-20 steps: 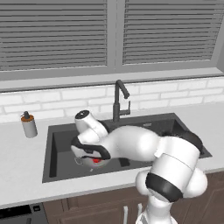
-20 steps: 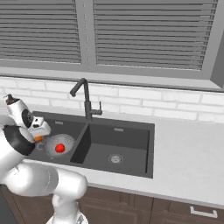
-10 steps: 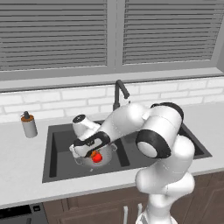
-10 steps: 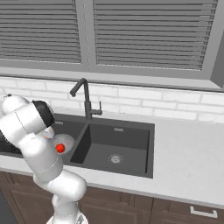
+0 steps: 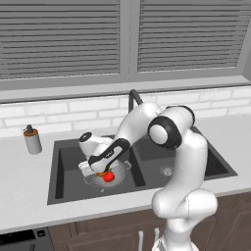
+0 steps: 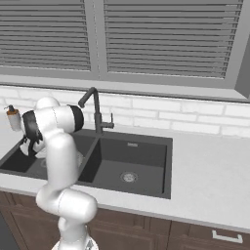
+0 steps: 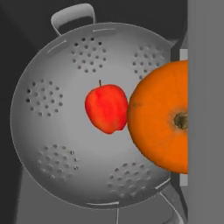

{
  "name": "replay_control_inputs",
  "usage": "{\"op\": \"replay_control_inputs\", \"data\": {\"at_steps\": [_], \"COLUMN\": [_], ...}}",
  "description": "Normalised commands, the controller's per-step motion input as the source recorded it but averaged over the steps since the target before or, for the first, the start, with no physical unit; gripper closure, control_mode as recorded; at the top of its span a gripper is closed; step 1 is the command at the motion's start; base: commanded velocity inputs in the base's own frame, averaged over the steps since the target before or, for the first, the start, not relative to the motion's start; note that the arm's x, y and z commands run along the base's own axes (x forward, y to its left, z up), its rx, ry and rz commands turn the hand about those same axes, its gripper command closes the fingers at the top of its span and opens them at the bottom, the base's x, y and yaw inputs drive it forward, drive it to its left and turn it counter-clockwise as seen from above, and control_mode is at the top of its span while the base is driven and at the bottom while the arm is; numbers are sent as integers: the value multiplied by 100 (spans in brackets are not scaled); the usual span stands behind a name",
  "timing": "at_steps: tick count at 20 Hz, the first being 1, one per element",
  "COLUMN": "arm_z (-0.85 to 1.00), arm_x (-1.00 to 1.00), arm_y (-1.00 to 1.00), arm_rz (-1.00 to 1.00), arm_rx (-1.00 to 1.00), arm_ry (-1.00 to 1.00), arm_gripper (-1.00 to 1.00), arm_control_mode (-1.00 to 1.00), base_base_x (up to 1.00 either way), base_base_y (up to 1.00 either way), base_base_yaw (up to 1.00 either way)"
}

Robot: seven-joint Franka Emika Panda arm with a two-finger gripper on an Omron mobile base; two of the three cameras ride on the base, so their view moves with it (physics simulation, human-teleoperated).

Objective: Put the colander in the sink, put the apple, orange in the colander, and turn on the sink faucet and pour water over the colander.

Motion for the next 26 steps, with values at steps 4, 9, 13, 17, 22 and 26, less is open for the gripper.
{"op": "replay_control_inputs", "data": {"at_steps": [4, 9, 13, 17, 22, 26], "arm_z": [-23, -25, -26, -25, -18, -2], "arm_x": [32, 19, 18, 24, 28, 5], "arm_y": [0, 0, -2, 0, -2, -5], "arm_rz": [-11, -13, -13, -12, -11, -8], "arm_rx": [-2, -4, -3, -2, -2, -1], "arm_ry": [0, 1, 3, 3, 1, 0], "arm_gripper": [100, 100, 100, -100, -100, -100], "arm_control_mode": [-100, -100, -100, -100, -100, -100], "base_base_x": [0, 0, 0, 0, 0, 0], "base_base_y": [0, 0, 0, 0, 0, 0], "base_base_yaw": [0, 0, 0, 0, 0, 0]}}
